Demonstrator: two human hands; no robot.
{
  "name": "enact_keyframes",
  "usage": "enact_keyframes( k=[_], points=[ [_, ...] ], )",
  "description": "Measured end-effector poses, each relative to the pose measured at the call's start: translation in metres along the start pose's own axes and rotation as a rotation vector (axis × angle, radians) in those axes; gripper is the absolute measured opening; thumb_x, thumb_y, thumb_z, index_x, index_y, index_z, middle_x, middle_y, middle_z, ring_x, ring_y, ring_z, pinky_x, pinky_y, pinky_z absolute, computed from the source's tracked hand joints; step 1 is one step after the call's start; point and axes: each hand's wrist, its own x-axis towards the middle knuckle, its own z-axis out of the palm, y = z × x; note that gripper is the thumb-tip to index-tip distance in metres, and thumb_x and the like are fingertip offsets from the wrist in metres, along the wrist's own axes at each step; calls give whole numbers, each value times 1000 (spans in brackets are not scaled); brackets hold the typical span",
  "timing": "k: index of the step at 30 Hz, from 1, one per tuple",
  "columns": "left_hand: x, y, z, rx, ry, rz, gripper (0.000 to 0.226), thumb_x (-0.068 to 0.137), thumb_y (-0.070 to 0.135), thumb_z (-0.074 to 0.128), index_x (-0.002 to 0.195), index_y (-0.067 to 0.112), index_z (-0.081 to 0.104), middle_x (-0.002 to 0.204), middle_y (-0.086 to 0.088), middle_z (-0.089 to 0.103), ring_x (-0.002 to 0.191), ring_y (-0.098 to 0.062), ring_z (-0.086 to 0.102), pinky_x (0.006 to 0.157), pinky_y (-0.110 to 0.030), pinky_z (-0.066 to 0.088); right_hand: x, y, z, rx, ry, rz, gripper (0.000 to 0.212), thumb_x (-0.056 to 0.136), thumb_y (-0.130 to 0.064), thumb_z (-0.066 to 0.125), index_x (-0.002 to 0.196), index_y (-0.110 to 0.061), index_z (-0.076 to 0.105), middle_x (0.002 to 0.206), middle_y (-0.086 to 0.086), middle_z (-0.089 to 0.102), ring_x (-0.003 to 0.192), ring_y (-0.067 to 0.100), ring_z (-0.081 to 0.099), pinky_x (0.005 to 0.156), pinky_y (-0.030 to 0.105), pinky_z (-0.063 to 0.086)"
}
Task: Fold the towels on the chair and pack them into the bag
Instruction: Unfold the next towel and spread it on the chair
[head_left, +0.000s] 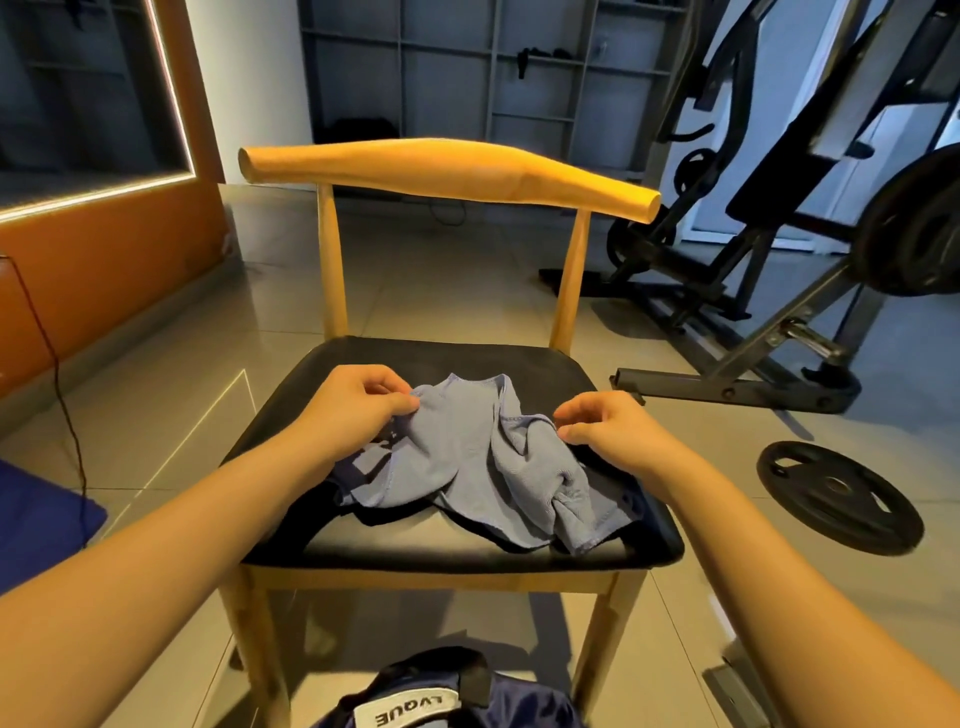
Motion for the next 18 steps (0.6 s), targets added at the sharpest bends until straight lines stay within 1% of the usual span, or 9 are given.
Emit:
enact_keyframes(
  k=[1,2,3,5,7,10,14,16,18],
  points=[
    [0,3,-2,-40,9,13,13,88,11,75,76,15,76,67,3,71,70,-15,63,68,-27,49,1,1,1,-3,-15,-9,21,95,-17,69,116,-15,74,107,0,73,96,12,66,76,21,51],
    [0,5,-3,-65,17,31,14,90,11,74,76,15,76,65,5,69,69,-12,61,67,-25,47,3,0,2,-6,-28,-15,22,96,-17,68,118,-15,73,108,0,73,95,10,66,74,19,50],
    [-1,6,-4,-84,27,48,14,91,12,74,77,15,76,66,5,70,68,-9,61,66,-23,46,4,-1,3,-13,-35,-19,19,97,-16,68,114,-14,75,105,2,74,91,11,66,72,18,50],
    [-4,7,-4,-102,50,80,12,92,15,74,80,16,75,70,1,72,65,-8,61,64,-23,45,5,-4,4,-31,-33,-21,13,96,-12,66,98,-9,79,94,10,76,83,16,67,70,23,54],
    [-7,9,-3,-98,81,103,10,91,20,75,82,17,76,75,-4,74,67,-10,63,64,-24,46,4,-10,2,-35,-28,-20,16,96,-9,63,88,-4,76,87,15,73,79,20,62,71,28,53],
    [-8,13,-3,-77,117,116,12,88,23,78,80,15,75,73,-5,73,67,-12,64,62,-23,46,-1,-24,-9,7,-51,-4,20,94,-9,59,76,-5,68,79,12,62,77,21,54,73,31,47],
    [-11,25,-4,-133,143,92,17,83,27,83,77,12,77,70,0,73,63,-7,65,56,-18,47,-10,-52,-29,73,28,25,21,95,-15,53,74,-11,56,74,9,50,73,23,47,67,34,40],
    [-15,34,-3,-192,139,83,13,84,25,83,78,14,79,71,2,74,62,-3,66,52,-13,46,-16,-66,-33,87,97,-37,25,99,-18,51,76,-10,58,76,8,52,72,22,48,66,32,39],
    [-20,43,-1,-261,116,69,7,87,21,80,82,17,81,74,3,76,64,-2,67,52,-13,47,-20,-77,-29,110,140,-100,26,100,-21,55,85,-2,66,77,8,57,73,21,50,67,33,41]
  ],
)
